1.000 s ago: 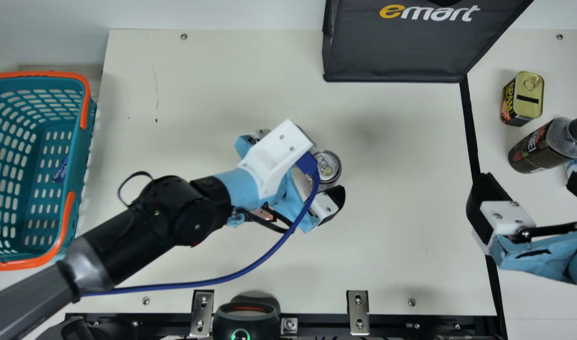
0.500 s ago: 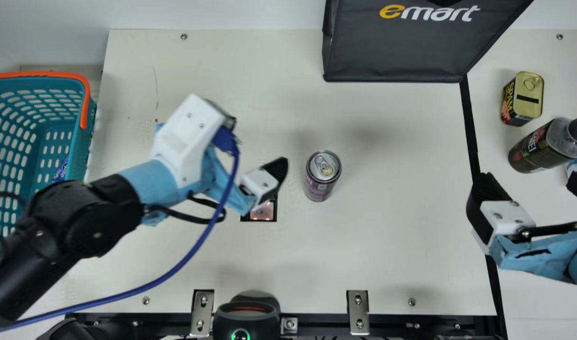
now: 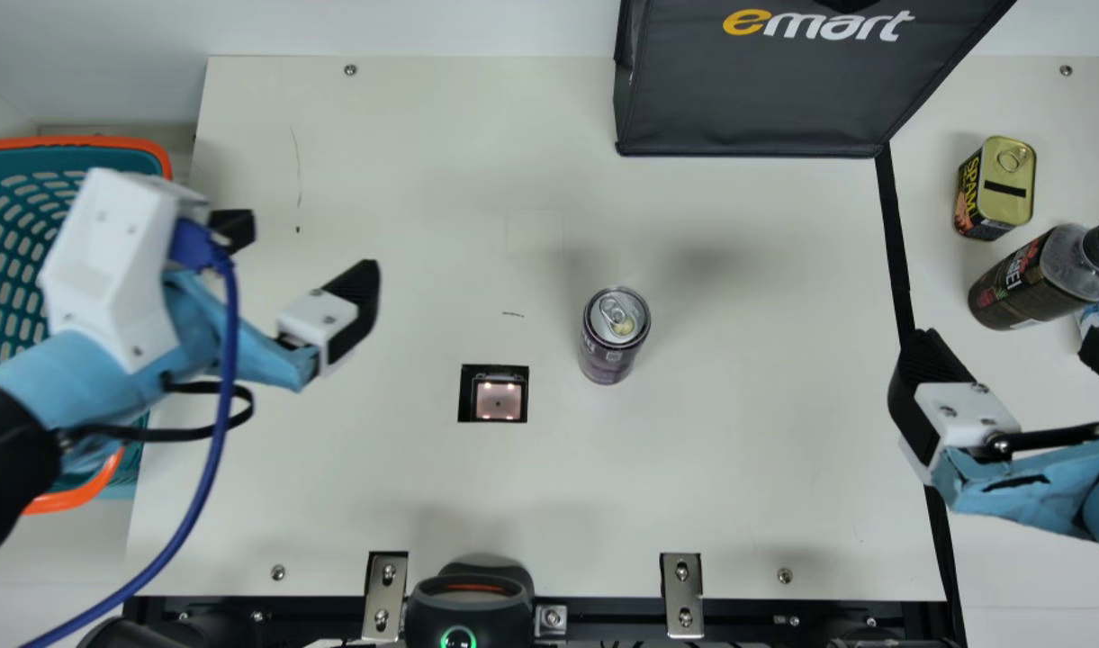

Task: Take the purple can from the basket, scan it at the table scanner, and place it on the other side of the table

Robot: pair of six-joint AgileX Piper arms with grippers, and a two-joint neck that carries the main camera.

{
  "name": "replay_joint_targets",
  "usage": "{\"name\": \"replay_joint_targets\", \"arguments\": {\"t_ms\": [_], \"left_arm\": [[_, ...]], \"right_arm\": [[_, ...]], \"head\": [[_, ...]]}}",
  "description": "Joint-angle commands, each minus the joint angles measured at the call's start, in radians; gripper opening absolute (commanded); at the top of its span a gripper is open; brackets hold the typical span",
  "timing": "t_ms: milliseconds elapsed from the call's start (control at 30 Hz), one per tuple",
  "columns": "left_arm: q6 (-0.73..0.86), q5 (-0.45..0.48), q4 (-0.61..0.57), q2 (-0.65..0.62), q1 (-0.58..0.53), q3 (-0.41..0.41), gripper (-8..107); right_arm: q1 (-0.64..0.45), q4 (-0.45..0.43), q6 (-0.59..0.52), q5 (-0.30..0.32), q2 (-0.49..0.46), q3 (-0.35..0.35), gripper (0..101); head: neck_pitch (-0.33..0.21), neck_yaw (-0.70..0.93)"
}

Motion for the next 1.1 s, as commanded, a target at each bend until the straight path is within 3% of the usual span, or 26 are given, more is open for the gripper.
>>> {"name": "replay_joint_targets", "arguments": {"t_ms": [0,300,733,1067], "left_arm": [[-0.001,0.040,0.007,-0.041,0.060,-0.002,90],[0.004,0.153,0.057,-0.160,0.217,-0.022,90],[0.005,0.153,0.057,-0.161,0.216,-0.020,90],[0.005,0.153,0.057,-0.161,0.216,-0.020,90]], "right_arm": [[0.000,0.000,0.000,0.000,0.000,0.000,95],[0.000,0.000,0.000,0.001,0.000,0.000,95],[0.045,0.004,-0.008,0.008,0.014,0.011,95],[0.124,0.142,-0.128,0.008,0.064,0.075,95]], "head": [[-0.027,0.002],[-0.027,0.002],[-0.027,0.002],[-0.027,0.002]]}}
